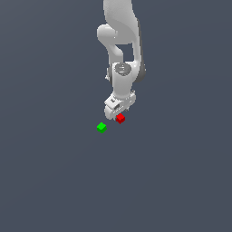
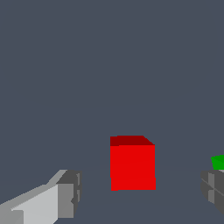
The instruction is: Stack the red cube on top of the green cube.
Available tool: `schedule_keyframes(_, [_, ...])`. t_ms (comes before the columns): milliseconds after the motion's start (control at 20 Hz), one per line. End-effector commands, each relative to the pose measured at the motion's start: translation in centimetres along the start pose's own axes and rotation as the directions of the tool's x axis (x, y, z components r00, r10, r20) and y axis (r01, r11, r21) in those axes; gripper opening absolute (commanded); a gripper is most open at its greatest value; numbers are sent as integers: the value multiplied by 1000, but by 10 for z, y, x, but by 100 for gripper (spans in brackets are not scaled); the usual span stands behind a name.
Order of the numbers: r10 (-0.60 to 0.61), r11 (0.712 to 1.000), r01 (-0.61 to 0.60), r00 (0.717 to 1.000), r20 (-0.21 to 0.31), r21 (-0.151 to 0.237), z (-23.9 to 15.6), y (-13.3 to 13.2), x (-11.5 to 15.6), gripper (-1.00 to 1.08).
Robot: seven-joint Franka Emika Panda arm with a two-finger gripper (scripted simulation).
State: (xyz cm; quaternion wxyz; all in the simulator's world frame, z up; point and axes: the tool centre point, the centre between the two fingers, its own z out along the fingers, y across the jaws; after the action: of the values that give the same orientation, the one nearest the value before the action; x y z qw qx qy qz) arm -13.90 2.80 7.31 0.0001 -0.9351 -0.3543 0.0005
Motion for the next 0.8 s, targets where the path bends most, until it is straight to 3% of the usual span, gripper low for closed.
schedule_keyframes(0, [-17, 1000, 17, 1000, -1, 0, 2, -1, -2, 100])
schedule_keyframes(400, [-18, 1000, 18, 1000, -1, 0, 7, -1, -3, 100])
schedule_keyframes(750, [-21, 1000, 21, 1000, -1, 0, 33, -2, -4, 100])
